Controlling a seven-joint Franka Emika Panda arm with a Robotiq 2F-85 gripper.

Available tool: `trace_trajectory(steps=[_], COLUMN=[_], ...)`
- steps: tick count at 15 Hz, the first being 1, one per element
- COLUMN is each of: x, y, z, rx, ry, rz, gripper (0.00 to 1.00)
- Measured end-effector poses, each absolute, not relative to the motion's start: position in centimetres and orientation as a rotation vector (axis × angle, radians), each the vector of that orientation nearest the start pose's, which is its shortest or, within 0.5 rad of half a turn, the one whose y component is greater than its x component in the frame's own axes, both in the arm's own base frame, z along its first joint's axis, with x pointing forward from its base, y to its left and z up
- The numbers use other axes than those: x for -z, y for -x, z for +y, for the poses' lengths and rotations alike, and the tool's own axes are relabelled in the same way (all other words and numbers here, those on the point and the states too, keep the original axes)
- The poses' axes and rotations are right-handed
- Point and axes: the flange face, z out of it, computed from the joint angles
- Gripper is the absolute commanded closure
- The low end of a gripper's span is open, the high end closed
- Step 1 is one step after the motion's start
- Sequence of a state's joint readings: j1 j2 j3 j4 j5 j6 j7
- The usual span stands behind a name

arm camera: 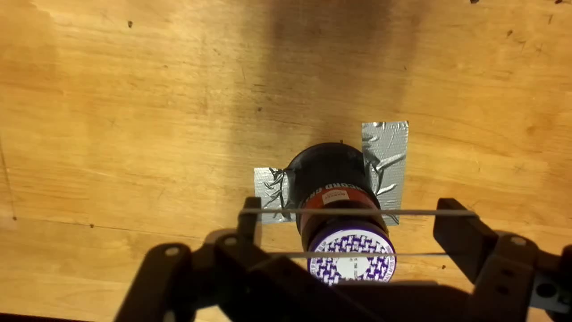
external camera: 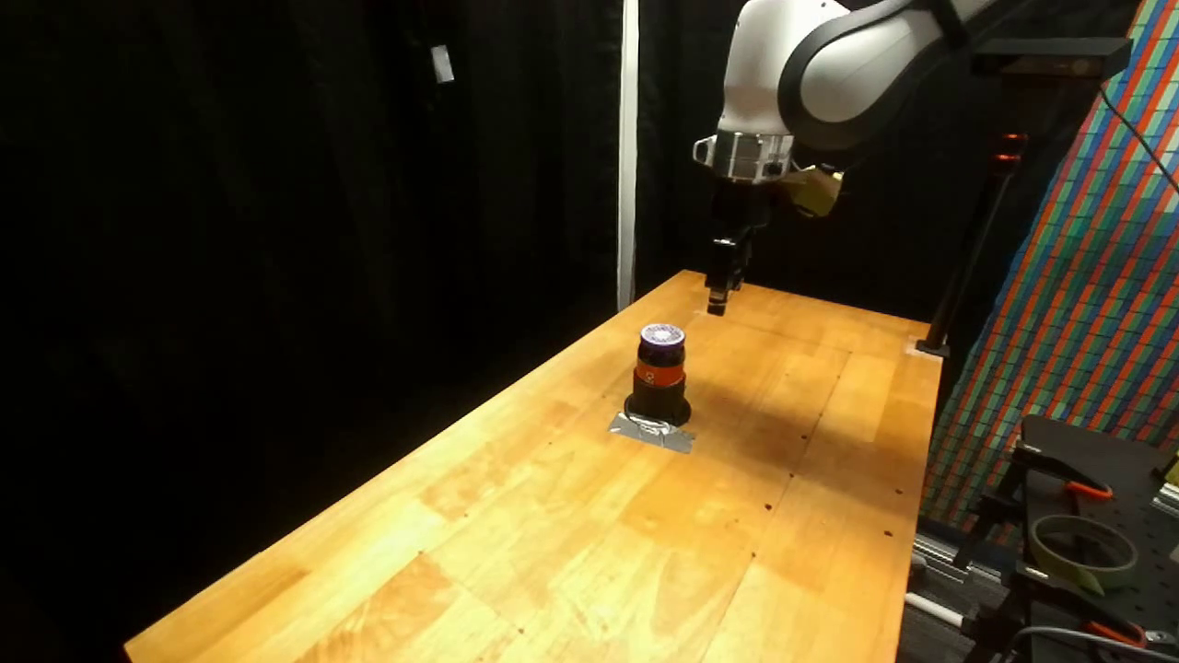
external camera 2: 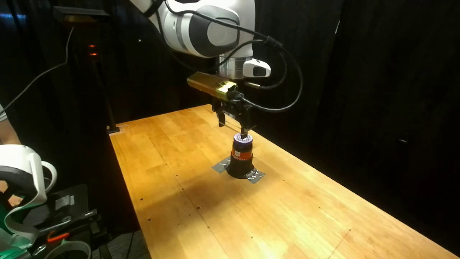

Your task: Put the rubber band around the brown cup

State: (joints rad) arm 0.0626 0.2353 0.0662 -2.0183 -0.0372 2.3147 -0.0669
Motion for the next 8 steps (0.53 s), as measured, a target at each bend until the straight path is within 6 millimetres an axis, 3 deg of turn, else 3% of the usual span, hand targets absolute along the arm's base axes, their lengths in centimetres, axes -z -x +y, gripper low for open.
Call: trace_trajectory(steps=[8], x=[-31.5], y=[-64.1], z=[9.1], rx=[0.217], ry=[3.104], rz=[-0.353], gripper=[0.0])
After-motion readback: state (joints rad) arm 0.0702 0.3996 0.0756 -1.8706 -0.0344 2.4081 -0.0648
